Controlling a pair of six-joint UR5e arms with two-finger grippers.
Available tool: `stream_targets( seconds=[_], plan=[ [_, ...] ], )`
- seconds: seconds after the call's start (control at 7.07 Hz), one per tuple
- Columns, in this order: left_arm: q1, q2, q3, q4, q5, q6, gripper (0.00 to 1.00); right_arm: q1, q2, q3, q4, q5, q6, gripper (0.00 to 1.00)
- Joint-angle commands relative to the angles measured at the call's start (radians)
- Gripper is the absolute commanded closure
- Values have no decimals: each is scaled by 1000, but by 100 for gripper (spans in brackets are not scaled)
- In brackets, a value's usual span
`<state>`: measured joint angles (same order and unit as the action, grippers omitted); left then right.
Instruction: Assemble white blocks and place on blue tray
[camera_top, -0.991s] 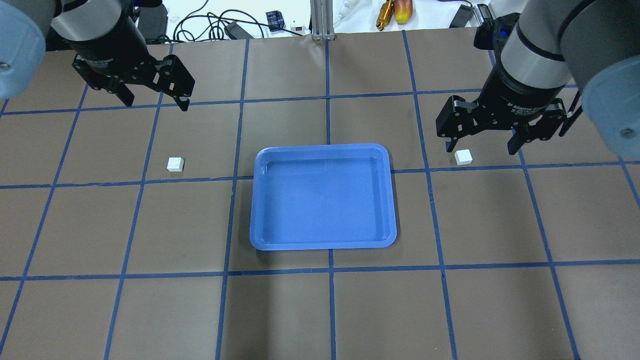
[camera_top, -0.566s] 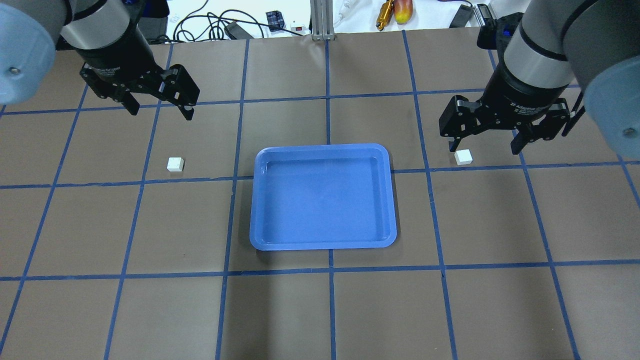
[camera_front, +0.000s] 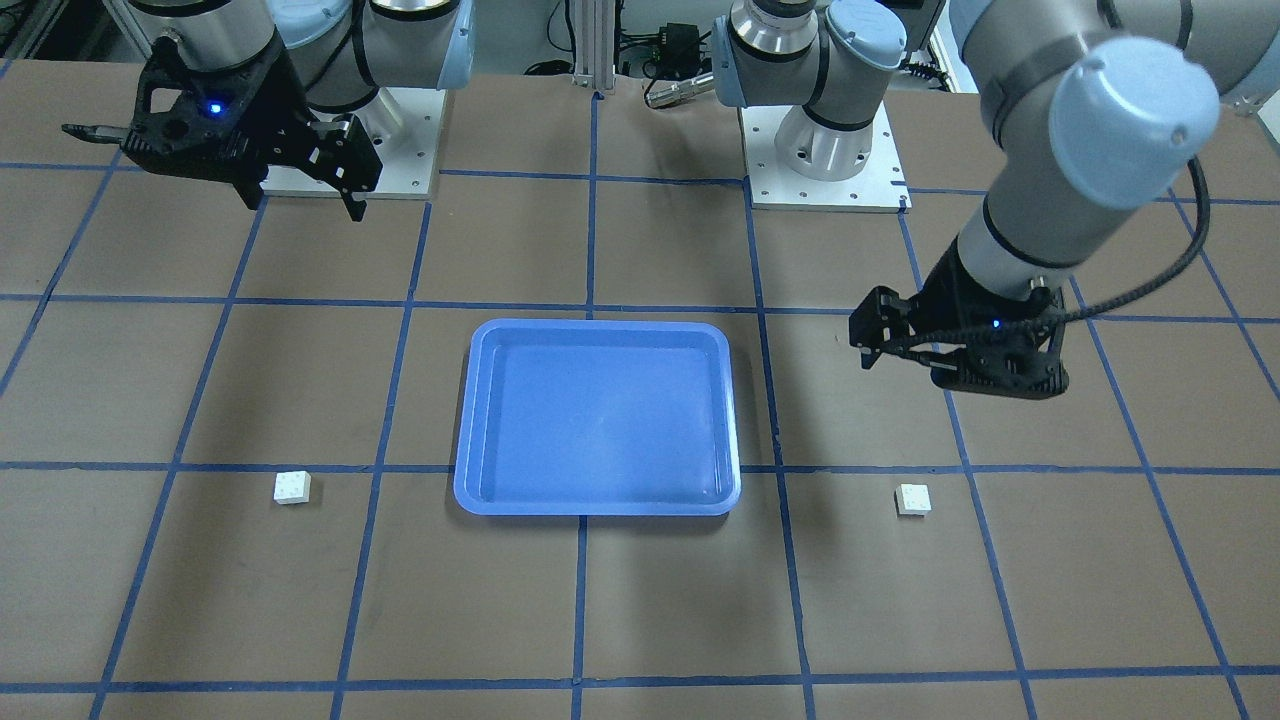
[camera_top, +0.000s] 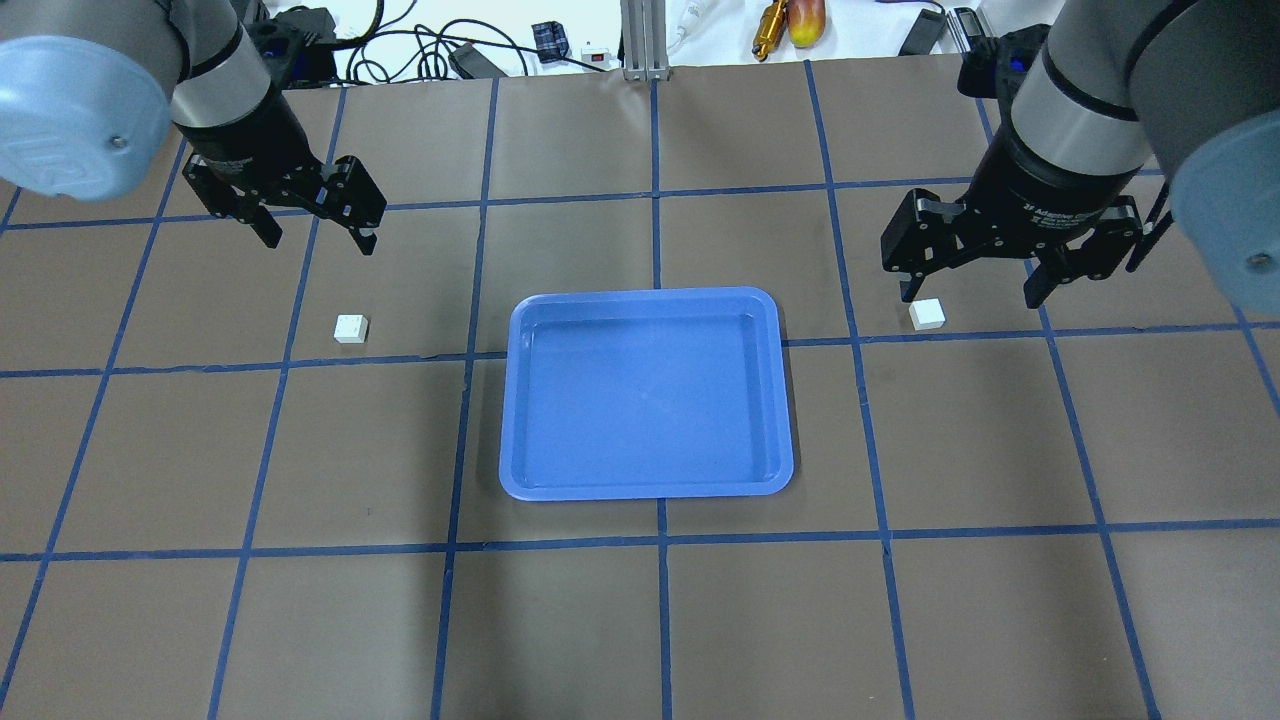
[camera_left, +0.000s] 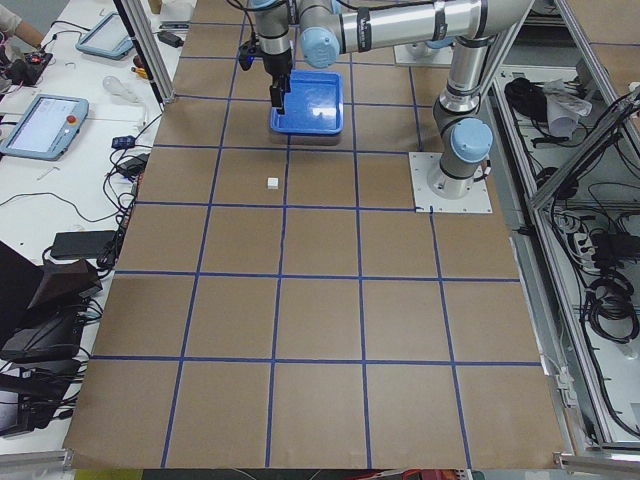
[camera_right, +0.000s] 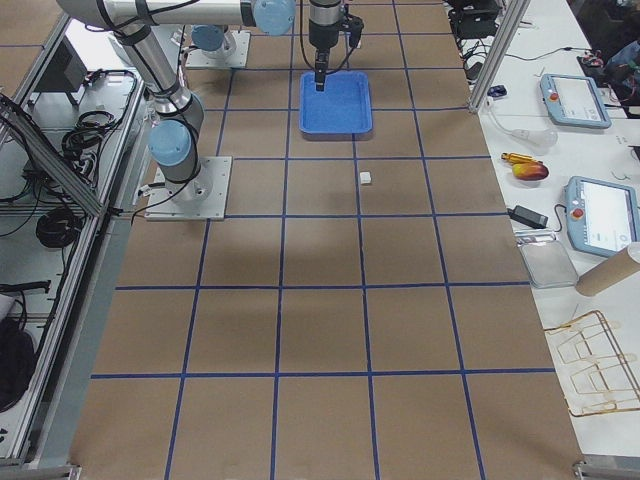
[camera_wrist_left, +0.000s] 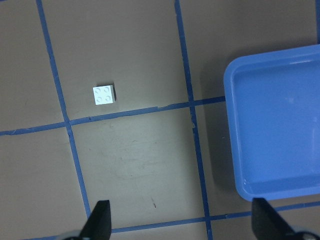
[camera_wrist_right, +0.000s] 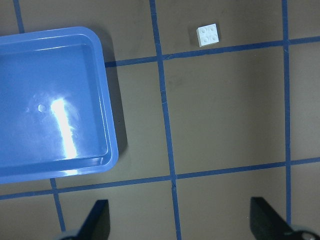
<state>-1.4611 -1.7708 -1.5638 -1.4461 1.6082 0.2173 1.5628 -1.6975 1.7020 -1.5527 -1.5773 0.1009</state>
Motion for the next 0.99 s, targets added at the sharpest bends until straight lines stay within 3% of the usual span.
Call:
stream_targets(
  seconds=[0.0,0.28,0.42,0.57,0.85],
  plan=[
    [54,-158,-34,187,4,13,0,-33,4,5,-9,-27,-45,0],
    [112,-249,-71,329,12,97,0,-204,39,8,-6,32,-455,0],
    [120,-294,-79,392,12,153,0,-277,79,5,-50,108,-697,0],
    [120,-321,-81,397,10,158,0,-337,100,7,-114,126,-953,0],
    [120,-341,-108,406,12,200,0,-391,195,5,-151,195,-1258,0]
  ],
)
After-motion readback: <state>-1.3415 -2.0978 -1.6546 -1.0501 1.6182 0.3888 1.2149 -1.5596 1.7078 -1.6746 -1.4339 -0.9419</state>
